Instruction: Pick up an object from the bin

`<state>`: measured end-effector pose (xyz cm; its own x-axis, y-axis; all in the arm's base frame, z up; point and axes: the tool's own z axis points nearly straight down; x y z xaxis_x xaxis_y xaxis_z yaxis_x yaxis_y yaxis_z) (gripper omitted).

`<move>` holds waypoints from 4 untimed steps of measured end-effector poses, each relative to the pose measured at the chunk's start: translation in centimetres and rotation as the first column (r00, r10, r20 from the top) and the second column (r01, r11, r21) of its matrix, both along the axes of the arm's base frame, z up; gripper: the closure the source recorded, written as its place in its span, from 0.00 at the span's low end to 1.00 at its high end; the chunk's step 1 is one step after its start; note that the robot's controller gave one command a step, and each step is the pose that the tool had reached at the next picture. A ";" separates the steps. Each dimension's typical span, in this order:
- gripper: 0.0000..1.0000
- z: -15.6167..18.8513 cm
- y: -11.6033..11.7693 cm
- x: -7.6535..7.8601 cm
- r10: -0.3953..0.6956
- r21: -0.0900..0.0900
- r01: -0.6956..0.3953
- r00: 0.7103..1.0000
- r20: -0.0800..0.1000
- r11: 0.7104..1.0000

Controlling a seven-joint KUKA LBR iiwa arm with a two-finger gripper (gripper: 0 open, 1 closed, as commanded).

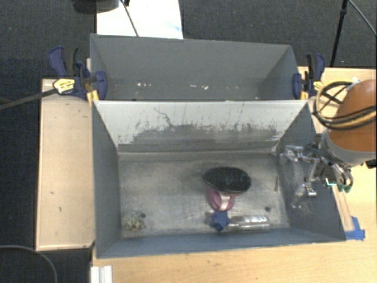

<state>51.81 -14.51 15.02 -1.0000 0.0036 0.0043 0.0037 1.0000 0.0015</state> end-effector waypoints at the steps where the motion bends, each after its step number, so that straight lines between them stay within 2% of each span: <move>1: 0.00 -8.1 9.8 1.4 0.160 0.000 -0.160 0.987 0.006 0.987; 2: 1.00 -7.8 9.4 1.4 0.160 -0.002 -0.160 0.987 0.002 0.987; 3: 1.00 11.6 9.9 4.0 0.173 -0.005 -0.173 0.985 0.017 0.985; 4: 0.00 11.1 9.9 3.8 0.175 -0.002 -0.175 0.985 0.007 0.985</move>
Offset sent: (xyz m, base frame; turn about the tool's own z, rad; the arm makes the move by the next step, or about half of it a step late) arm 0.0133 0.0941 -0.0802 -0.1526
